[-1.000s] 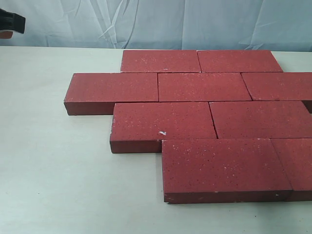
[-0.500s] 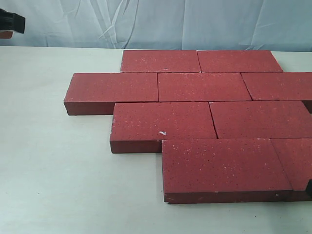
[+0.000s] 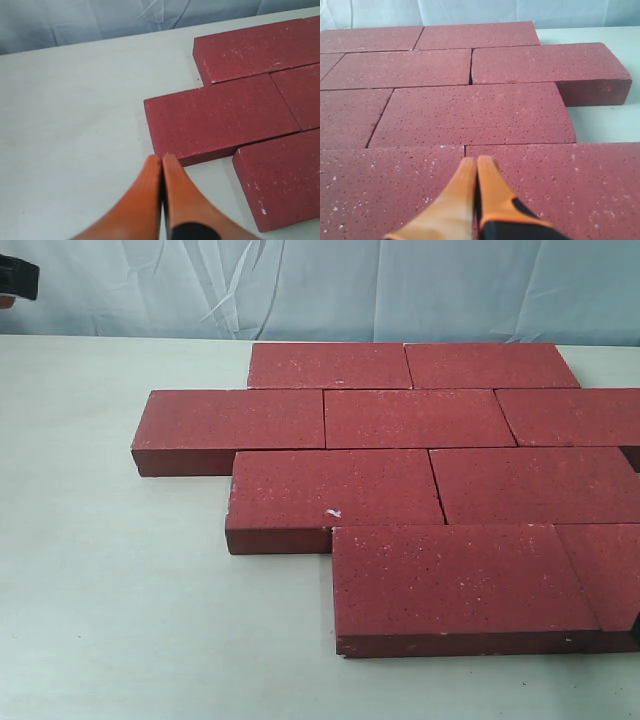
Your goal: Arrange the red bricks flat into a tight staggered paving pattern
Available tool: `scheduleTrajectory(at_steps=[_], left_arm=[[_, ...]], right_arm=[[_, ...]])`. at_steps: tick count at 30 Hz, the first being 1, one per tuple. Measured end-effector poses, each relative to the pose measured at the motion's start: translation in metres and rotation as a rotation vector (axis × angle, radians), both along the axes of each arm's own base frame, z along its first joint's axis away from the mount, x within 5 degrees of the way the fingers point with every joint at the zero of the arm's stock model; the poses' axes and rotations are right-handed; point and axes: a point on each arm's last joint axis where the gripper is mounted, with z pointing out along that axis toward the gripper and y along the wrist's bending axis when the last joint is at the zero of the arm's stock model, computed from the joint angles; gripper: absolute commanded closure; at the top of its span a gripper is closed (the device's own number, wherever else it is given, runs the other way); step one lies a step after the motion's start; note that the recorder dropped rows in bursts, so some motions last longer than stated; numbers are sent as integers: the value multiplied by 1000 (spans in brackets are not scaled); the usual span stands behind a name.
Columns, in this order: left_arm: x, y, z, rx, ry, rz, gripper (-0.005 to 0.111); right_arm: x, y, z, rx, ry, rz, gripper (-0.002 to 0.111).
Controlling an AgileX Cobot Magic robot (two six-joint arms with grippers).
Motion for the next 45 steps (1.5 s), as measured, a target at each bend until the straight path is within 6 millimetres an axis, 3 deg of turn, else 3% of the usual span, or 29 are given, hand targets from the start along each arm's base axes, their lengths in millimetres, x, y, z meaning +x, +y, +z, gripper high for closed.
scheduleTrajectory(at_steps=[4,17,23,28,39,45], left_arm=[[-19,4,6,-13,-96,-4,107],[-113,25,14,-58,-340,-6,107],[-140,31,17,-64,-370,-7,107],[-151,33,19,-70,-399,-7,107],[-152,36,19,-16,-414,3,107],[-145,38,-1,18,-361,35,107]], right_arm=[[0,0,0,2,0,0,109],[0,0,0,2,-2,0,109],[0,0,0,2,-2,0,109],[0,0,0,2,-2,0,109],[0,0,0,2,-4,0,109],[0,0,1,2,-8,0,109]])
